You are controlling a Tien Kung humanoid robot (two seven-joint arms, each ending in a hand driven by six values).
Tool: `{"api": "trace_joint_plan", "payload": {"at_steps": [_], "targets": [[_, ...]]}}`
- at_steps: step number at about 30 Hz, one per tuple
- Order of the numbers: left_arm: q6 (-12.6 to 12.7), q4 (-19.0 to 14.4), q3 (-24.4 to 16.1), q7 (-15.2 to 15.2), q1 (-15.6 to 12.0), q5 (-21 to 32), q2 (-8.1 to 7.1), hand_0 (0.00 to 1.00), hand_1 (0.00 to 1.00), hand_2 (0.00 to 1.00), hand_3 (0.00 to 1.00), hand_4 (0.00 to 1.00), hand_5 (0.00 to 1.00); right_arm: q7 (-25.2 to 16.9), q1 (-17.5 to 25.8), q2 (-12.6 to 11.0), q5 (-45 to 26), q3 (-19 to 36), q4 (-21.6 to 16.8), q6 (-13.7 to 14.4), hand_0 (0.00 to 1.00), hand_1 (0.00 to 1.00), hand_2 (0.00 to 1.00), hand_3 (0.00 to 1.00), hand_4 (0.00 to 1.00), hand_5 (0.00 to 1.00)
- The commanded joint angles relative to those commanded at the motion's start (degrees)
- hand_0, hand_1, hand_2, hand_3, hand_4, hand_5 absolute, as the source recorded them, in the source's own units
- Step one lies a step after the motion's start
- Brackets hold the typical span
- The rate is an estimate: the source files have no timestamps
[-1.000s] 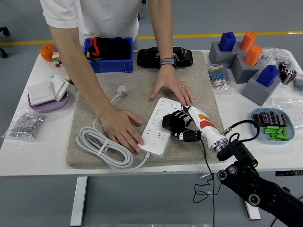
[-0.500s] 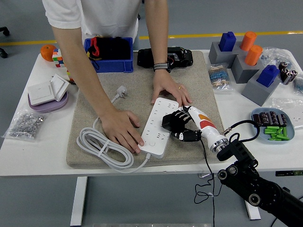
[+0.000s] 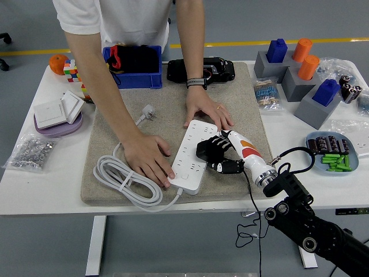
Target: Press the white button,pick up the black plug,place it near the board,insert it into the board
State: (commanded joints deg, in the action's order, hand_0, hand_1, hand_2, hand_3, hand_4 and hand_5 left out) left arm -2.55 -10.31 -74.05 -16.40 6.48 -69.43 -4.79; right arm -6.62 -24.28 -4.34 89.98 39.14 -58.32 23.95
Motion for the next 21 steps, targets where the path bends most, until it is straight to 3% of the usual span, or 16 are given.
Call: {"api": "trace_joint_plan", "payload": {"at_steps": [4, 5, 10, 11, 17, 18, 21], "targets": [[0.0, 0.0, -0.01, 0.0, -0.02, 0.03, 0.0, 0.707, 0.664, 0.584, 0.679, 0.662, 0.271, 0.1, 0.0, 0.0, 0.0, -0.06, -0.09, -0.05, 0.523, 0.546, 0.554, 0.585, 0.903, 0.002], [0.0, 0.0, -0.02, -0.02, -0.04, 0.06, 0.0, 0.707, 0.665, 0.584, 0.679, 0.663, 0.271, 0.13, 0.0, 0.02, -0.07, -0.08, -0.11, -0.1, 0.592, 0.631, 0.589, 0.606, 0.949, 0.007], [-0.02, 0.0, -0.06, -0.02, -0.05, -0.02, 0.01, 0.707, 0.665, 0.584, 0.679, 0.663, 0.271, 0.31, 0.05, 0.05, -0.52, -0.11, -0.12, -0.5, 0.592, 0.631, 0.589, 0.606, 0.949, 0.007], [-0.02, 0.0, -0.09, -0.02, -0.06, -0.04, 0.02, 0.707, 0.664, 0.584, 0.679, 0.662, 0.271, 0.3, 0.06, 0.05, -0.55, -0.11, -0.14, -0.5, 0.656, 0.686, 0.652, 0.664, 0.985, 0.042], [-0.01, 0.0, -0.12, -0.02, -0.06, -0.01, 0.04, 0.707, 0.664, 0.584, 0.679, 0.662, 0.271, 0.13, 0.06, 0.08, -0.79, 0.09, -0.32, -0.43, 0.656, 0.686, 0.652, 0.664, 0.985, 0.042], [-0.02, 0.0, -0.11, -0.02, -0.06, 0.0, 0.03, 0.706, 0.664, 0.584, 0.679, 0.662, 0.271, 0.11, 0.06, 0.09, -0.81, 0.14, -0.36, -0.43, 0.742, 0.773, 0.746, 0.755, 0.998, 0.105], [-0.03, 0.0, -0.18, -0.03, -0.04, -0.08, 0.03, 0.706, 0.664, 0.584, 0.679, 0.662, 0.271, -0.02, 0.06, 0.08, -0.87, 0.26, -0.48, -0.36, 0.742, 0.773, 0.746, 0.755, 0.998, 0.105]]}}
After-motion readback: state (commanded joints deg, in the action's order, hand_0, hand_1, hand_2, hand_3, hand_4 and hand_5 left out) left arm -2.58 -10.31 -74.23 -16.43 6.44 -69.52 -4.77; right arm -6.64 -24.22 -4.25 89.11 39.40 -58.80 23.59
